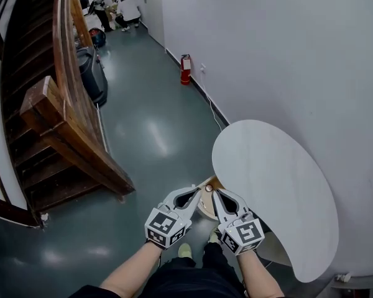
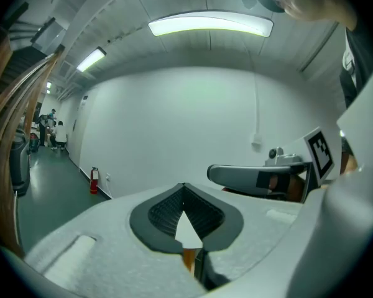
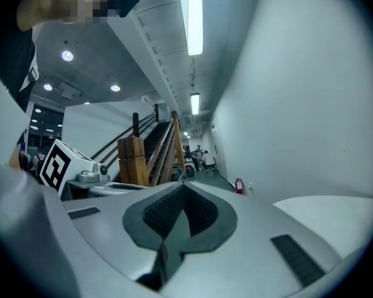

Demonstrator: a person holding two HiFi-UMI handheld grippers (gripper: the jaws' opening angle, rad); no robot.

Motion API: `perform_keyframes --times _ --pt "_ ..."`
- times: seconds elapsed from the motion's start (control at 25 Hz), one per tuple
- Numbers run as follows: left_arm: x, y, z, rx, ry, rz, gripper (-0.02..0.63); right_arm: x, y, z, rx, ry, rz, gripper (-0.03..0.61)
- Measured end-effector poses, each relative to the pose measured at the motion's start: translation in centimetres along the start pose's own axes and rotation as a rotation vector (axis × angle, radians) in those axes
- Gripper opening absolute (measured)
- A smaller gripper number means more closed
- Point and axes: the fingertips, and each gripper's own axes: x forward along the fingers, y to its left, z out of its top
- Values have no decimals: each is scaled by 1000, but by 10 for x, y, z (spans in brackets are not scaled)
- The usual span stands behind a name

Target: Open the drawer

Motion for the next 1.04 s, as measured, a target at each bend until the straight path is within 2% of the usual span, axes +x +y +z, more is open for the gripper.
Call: perform_keyframes --times 0.2,0.72,1.04 --pt "-1 -13 29 14 -21 -9 9 -4 0 23 -19 -32 3 14" --pt "12 -19 64 42 -49 6 9 -5 -10 46 -37 -52 -1 14" --pt "11 -17 58 48 -58 12 9 -6 -9 38 -47 -58 -2 14"
